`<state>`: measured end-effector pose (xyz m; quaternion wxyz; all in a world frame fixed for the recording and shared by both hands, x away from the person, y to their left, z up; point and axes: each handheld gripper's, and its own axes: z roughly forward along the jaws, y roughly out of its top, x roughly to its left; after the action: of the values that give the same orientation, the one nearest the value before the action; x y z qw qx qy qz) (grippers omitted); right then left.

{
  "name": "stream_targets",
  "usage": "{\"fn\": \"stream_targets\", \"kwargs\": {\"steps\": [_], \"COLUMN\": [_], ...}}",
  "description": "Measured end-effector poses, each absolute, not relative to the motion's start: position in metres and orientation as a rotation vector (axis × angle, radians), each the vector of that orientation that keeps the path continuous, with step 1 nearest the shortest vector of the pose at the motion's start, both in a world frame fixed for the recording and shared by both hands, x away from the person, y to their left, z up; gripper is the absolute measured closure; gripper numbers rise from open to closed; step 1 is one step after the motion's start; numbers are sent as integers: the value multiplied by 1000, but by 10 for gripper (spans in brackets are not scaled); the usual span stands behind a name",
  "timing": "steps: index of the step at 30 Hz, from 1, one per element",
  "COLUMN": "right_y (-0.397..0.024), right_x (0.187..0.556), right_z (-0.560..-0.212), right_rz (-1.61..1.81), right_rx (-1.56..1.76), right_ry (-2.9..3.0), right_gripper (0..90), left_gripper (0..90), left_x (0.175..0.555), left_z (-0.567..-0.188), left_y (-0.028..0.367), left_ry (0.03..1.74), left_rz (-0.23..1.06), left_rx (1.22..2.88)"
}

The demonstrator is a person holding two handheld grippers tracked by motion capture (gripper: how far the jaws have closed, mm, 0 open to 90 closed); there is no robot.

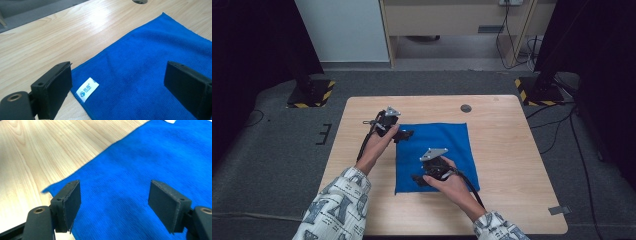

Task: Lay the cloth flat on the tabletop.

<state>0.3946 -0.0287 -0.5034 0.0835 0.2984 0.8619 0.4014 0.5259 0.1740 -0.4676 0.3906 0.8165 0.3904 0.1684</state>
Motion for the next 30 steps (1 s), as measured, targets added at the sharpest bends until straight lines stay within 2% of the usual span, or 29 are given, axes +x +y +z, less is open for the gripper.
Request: {"fn": "stream_targets", "kwargs": {"steps": [12,30], "right_y": [-13,1], "right_x": [392,380], "right_z": [-509,-509], "right_rz": [1188,1200], "right_rx": [836,806], "right_ry": [2633,2615], "right_gripper": [272,502], "left_gripper": [85,99], "left_x": [544,547], "left_z": [-464,-468], "left_y": [182,183], "left_ry": [1018,1015], "left_rz": [416,419], "left_rx": [2057,2049]}}
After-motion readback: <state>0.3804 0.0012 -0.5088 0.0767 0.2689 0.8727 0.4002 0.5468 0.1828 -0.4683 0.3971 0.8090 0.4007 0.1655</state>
